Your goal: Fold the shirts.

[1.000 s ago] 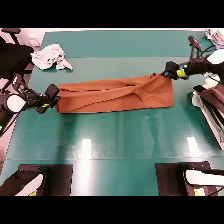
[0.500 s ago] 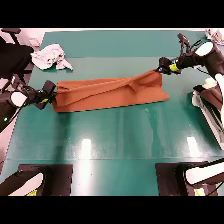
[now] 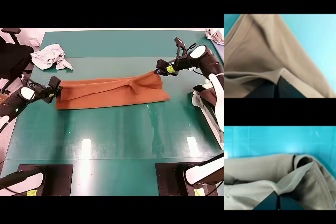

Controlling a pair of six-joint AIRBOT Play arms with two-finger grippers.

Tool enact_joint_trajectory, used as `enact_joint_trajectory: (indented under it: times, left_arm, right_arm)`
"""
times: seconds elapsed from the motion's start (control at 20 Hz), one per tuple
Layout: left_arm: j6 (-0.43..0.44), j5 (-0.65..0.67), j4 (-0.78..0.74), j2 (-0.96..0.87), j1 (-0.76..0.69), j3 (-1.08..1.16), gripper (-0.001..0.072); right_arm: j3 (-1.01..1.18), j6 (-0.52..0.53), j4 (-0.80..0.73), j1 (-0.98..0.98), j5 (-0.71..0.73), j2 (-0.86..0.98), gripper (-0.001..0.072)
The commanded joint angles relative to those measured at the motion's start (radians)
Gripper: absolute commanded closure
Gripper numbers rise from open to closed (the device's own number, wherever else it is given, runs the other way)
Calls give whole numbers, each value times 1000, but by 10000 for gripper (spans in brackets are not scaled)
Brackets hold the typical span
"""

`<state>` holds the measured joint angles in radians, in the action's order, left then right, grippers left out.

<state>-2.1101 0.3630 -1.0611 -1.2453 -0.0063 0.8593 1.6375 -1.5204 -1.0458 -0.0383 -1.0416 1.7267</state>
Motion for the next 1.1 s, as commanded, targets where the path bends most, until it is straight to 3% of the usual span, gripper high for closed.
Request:
enact_joint_trajectory:
  times: [0.0, 0.1, 0.15, 0.2, 0.25, 0.3, 0.45, 0.5, 0.6, 0.7, 0.75, 0.8, 0.85, 1.05]
  left_arm:
    - [26, -32, 24, -85, 1, 87, 685]
    - [51, -30, 25, -138, 1, 142, 684]
    - [56, -30, 24, -158, 1, 164, 683]
    - [64, -32, 24, -172, 1, 179, 578]
    - [66, -35, 24, -182, 1, 189, 414]
    - [78, -39, 21, -188, 1, 196, 394]
    - [107, -50, 21, -190, 1, 196, 393]
    - [108, -37, 21, -189, 1, 200, 393]
    - [179, 42, 21, -189, 1, 233, 394]
    - [297, 176, 20, -189, -4, 293, 396]
    - [375, 262, 13, -189, -11, 328, 401]
    - [434, 361, 8, -189, -14, 362, 481]
    - [474, 441, -1, -190, -21, 391, 487]
    - [521, 562, -74, -190, -76, 462, 487]
  right_arm:
    - [1, -17, 8, 0, 66, 41, 693]
    - [1, -16, 7, 8, 122, 74, 679]
    - [1, -16, 7, 6, 147, 88, 591]
    - [1, -16, 7, 6, 164, 97, 498]
    - [1, -16, 2, 1, 179, 98, 451]
    - [1, -16, -2, -4, 197, 95, 445]
    - [1, -14, -3, -43, 218, 66, 444]
    - [1, 5, -3, -63, 201, 51, 385]
    - [1, 40, -5, -112, 110, 26, 120]
    - [0, 53, -4, -171, -29, 20, 15]
    - [0, 66, -2, -197, -85, 26, 14]
    - [0, 68, 10, -218, -134, 34, 8]
    - [0, 92, 46, -237, -175, 45, 6]
    - [0, 195, 255, -286, -291, 130, 5]
